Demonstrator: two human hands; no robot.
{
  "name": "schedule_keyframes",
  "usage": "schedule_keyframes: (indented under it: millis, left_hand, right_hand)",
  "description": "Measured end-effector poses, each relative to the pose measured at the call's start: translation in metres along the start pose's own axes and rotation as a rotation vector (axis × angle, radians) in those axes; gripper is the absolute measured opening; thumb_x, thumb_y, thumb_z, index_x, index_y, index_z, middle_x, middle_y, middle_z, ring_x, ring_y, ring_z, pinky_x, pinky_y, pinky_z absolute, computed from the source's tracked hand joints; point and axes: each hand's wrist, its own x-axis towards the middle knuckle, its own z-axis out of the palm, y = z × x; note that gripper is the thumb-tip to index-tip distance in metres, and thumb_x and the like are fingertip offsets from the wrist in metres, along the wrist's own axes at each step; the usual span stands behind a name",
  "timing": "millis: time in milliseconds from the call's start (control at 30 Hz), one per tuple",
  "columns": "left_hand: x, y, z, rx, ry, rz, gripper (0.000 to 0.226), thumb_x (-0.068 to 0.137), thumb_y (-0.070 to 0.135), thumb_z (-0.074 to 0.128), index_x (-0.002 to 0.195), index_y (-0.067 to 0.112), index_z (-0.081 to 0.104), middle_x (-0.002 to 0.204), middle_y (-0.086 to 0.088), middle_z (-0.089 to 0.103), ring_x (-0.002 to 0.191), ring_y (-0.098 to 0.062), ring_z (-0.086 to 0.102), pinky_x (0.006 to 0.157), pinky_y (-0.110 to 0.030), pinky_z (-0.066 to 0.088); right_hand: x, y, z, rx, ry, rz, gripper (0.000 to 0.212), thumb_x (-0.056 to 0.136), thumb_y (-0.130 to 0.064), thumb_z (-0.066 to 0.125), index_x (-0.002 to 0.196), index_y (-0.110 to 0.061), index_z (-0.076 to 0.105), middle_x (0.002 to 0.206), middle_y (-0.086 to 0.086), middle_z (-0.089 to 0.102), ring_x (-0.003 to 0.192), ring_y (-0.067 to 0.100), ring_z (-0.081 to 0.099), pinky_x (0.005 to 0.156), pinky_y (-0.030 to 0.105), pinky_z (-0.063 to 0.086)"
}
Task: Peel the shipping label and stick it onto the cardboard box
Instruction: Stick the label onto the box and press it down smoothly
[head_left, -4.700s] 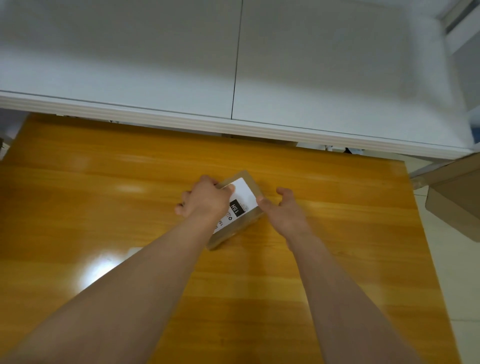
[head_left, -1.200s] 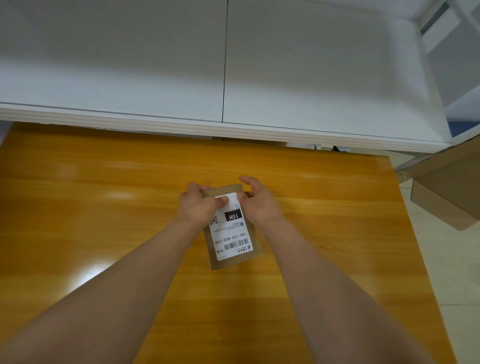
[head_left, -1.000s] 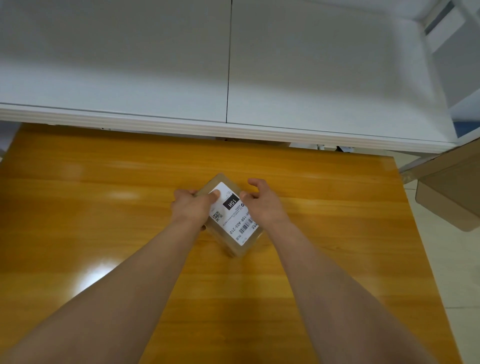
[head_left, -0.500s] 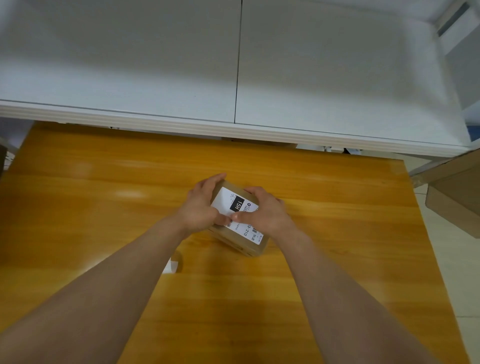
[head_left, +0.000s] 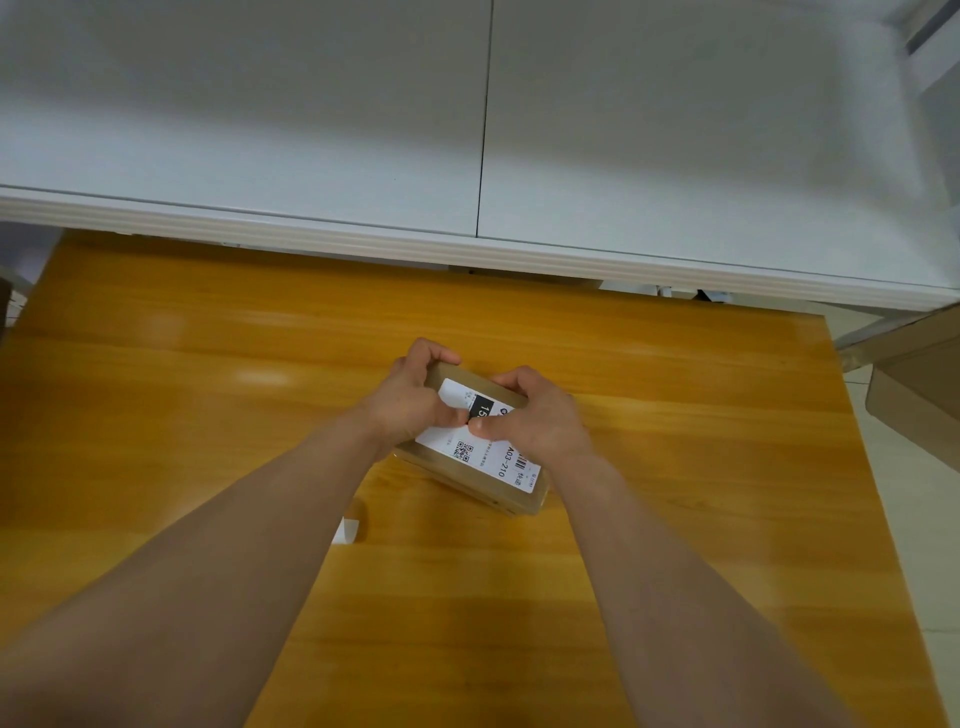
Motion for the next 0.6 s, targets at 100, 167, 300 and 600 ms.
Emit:
schedule_keyframes:
  millis: [100, 167, 300, 600]
  left_hand:
    - [0.0, 0.003, 0.006, -0.026, 0.041, -0.031, 0.047, 0.065, 0.02, 0.079, 0.089, 0.048, 0.051, 0.125, -0.013, 0.053, 0.105, -0.036, 0.063, 0.073, -0.04, 0.056]
    - [0.001, 0.004, 0.01, -0.016, 0.101, -0.045, 0.04, 0.061, 0.031, 0.077, 0.085, 0.047, 0.05, 0.121, -0.013, 0.057, 0.101, -0.035, 0.065, 0.07, -0.039, 0.055]
    - [0.006, 0.005, 0.014, -0.036, 0.143, -0.049, 0.036, 0.064, 0.033, 0.076, 0.088, 0.038, 0.05, 0.118, -0.015, 0.058, 0.097, -0.037, 0.067, 0.064, -0.036, 0.052]
    - [0.009, -0.003, 0.013, -0.079, 0.153, 0.01, 0.014, 0.085, 0.032, 0.066, 0.087, 0.033, 0.052, 0.115, -0.022, 0.064, 0.089, -0.033, 0.063, 0.069, -0.042, 0.051]
  right_hand:
    - [0.002, 0.0, 0.002, 0.034, 0.012, 0.018, 0.047, 0.037, -0.06, 0.068, 0.082, -0.067, 0.056, 0.091, -0.015, 0.072, 0.108, 0.024, 0.064, 0.096, 0.056, 0.05]
    - [0.005, -0.001, 0.003, 0.053, 0.017, 0.033, 0.047, 0.037, -0.06, 0.067, 0.083, -0.066, 0.058, 0.088, -0.013, 0.073, 0.107, 0.025, 0.065, 0.097, 0.056, 0.05]
    - [0.003, -0.002, 0.002, 0.059, 0.024, 0.05, 0.042, 0.045, -0.055, 0.073, 0.083, -0.066, 0.058, 0.088, -0.012, 0.074, 0.108, 0.025, 0.066, 0.098, 0.057, 0.049]
    - [0.004, -0.005, 0.002, 0.094, 0.051, 0.083, 0.027, 0.063, -0.048, 0.062, 0.079, -0.069, 0.059, 0.088, -0.01, 0.075, 0.111, 0.027, 0.065, 0.102, 0.056, 0.046]
